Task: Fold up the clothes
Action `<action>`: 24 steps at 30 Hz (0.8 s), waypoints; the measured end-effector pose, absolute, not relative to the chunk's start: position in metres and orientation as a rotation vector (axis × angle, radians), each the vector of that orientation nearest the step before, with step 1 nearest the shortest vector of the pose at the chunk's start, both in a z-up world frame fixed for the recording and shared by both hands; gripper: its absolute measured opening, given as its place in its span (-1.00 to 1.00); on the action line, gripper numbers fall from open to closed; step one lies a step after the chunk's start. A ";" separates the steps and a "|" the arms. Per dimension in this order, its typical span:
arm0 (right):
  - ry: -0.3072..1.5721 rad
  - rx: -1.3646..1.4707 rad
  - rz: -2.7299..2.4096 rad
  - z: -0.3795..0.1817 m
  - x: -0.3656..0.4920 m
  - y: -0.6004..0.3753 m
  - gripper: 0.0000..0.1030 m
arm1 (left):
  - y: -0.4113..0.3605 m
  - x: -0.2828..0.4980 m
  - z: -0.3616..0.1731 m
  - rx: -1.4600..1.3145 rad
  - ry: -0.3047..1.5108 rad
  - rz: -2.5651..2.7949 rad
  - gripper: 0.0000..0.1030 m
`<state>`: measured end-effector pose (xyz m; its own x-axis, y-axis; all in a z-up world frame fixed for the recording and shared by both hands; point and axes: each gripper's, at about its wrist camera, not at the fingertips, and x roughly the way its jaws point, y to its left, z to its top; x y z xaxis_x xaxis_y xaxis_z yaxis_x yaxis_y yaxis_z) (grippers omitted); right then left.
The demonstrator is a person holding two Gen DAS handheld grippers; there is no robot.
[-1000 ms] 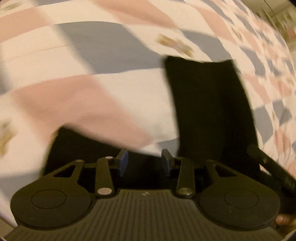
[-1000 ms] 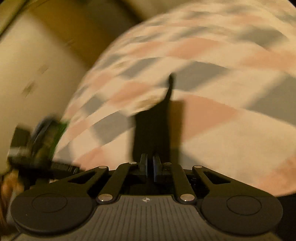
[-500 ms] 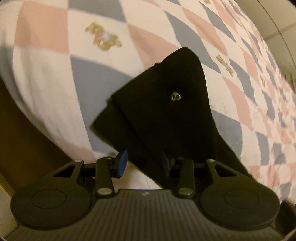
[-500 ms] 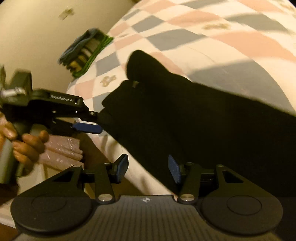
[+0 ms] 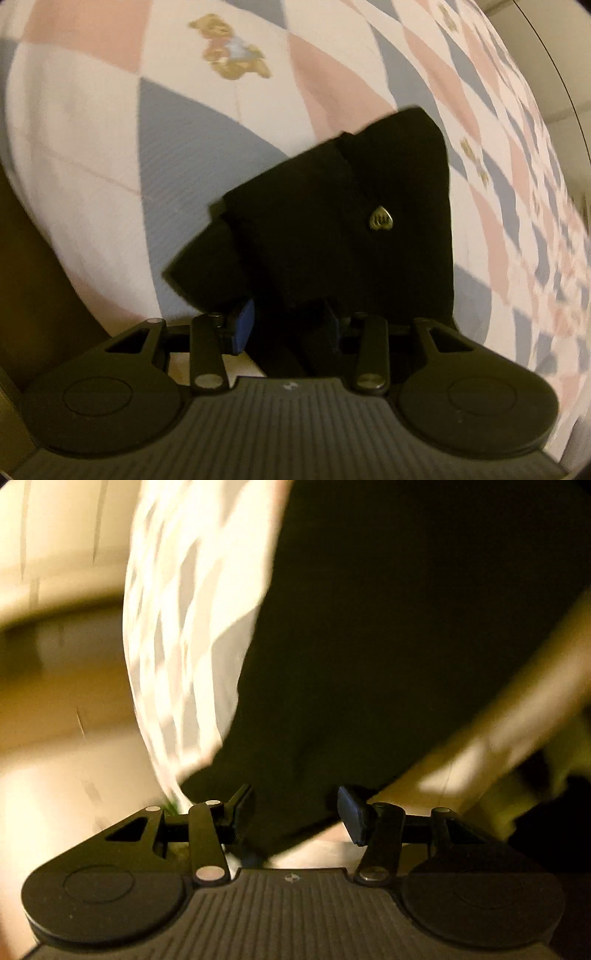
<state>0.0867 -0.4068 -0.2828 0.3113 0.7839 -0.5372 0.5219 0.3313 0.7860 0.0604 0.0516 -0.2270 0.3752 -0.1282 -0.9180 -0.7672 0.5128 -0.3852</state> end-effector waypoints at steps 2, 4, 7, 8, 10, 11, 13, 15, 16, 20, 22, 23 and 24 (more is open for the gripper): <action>1.292 1.471 0.210 -0.291 0.073 -0.402 0.03 | 0.057 0.061 -0.229 -0.992 1.142 0.484 -0.30; 1.270 1.553 0.161 -0.298 0.064 -0.388 0.03 | 0.062 0.061 -0.230 -1.009 1.147 0.463 -0.30; 1.272 1.616 0.133 -0.305 0.053 -0.366 0.02 | 0.069 0.061 -0.233 -1.035 1.156 0.431 -0.30; 1.275 1.625 0.127 -0.306 0.049 -0.358 0.02 | 0.072 0.061 -0.234 -1.043 1.158 0.421 -0.29; 1.272 1.624 0.112 -0.308 0.045 -0.345 0.02 | 0.077 0.061 -0.236 -1.060 1.164 0.399 -0.26; 1.273 1.618 0.096 -0.310 0.045 -0.340 0.02 | 0.079 0.061 -0.236 -1.069 1.166 0.389 -0.26; 1.244 1.616 0.073 -0.310 0.044 -0.334 -0.02 | 0.082 0.062 -0.237 -1.072 1.172 0.366 -0.26; 1.221 1.583 0.063 -0.307 0.046 -0.330 -0.42 | 0.081 0.063 -0.236 -1.040 1.179 0.341 -0.42; 1.219 1.553 0.060 -0.304 0.048 -0.327 -0.52 | 0.080 0.064 -0.235 -1.025 1.183 0.329 -0.74; 1.175 1.415 0.095 -0.282 0.053 -0.319 -0.88 | 0.075 0.061 -0.220 -0.960 1.140 0.266 -1.00; 1.158 1.334 0.126 -0.269 0.053 -0.316 -0.90 | 0.067 0.052 -0.205 -0.880 1.093 0.220 -1.00; 1.160 1.292 0.134 -0.264 0.053 -0.315 -0.93 | 0.063 0.050 -0.208 -0.844 1.113 0.218 -1.00; 1.173 1.240 0.117 -0.264 0.053 -0.314 -0.93 | 0.059 0.048 -0.211 -0.808 1.133 0.216 -1.00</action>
